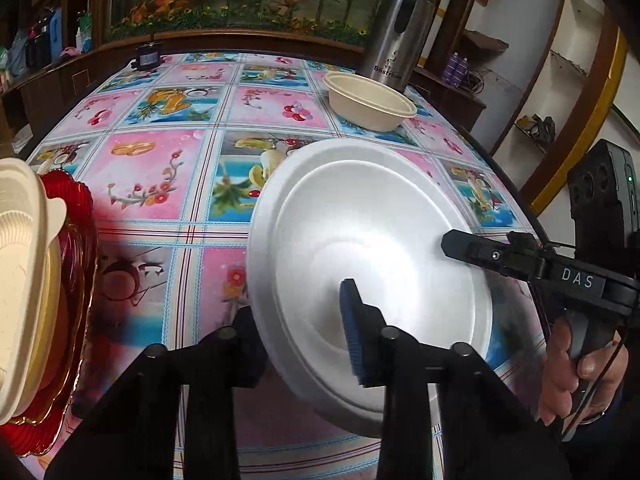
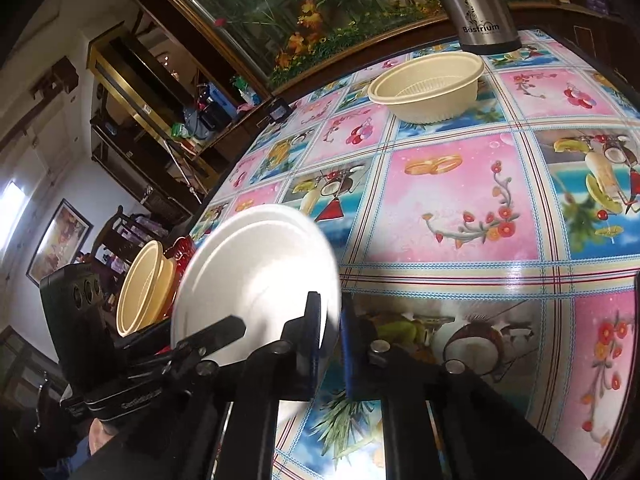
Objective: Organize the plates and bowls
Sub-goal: 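Carry the white bowl with the right tool over the plate stack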
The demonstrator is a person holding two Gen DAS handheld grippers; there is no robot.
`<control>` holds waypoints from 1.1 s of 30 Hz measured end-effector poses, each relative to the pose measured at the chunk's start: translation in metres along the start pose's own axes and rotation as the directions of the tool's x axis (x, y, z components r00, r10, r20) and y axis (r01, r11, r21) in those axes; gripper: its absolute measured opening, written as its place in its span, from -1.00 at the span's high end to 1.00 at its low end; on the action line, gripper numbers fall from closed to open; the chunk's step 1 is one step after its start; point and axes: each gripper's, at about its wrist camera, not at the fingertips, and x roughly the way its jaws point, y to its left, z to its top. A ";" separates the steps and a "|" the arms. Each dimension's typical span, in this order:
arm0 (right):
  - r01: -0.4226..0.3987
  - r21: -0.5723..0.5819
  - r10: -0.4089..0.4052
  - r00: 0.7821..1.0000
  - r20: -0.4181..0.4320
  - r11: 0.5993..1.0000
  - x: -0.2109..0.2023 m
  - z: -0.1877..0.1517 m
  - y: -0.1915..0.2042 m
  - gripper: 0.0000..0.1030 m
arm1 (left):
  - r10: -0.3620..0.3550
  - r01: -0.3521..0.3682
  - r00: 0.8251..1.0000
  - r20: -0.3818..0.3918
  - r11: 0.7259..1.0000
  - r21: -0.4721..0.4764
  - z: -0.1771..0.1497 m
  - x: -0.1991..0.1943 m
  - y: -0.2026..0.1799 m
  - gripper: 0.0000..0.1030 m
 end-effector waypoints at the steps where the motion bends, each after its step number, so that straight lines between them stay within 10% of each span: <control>1: -0.003 0.003 0.003 1.000 0.000 1.000 0.000 0.000 -0.001 0.86 | 0.006 -0.006 1.000 0.005 1.000 0.007 0.000 -0.001 -0.001 0.44; 33: -0.140 -0.037 0.140 0.990 -0.003 0.989 -0.010 0.016 0.081 0.88 | 0.076 -0.065 0.985 0.157 0.995 -0.079 -0.001 -0.089 0.040 0.44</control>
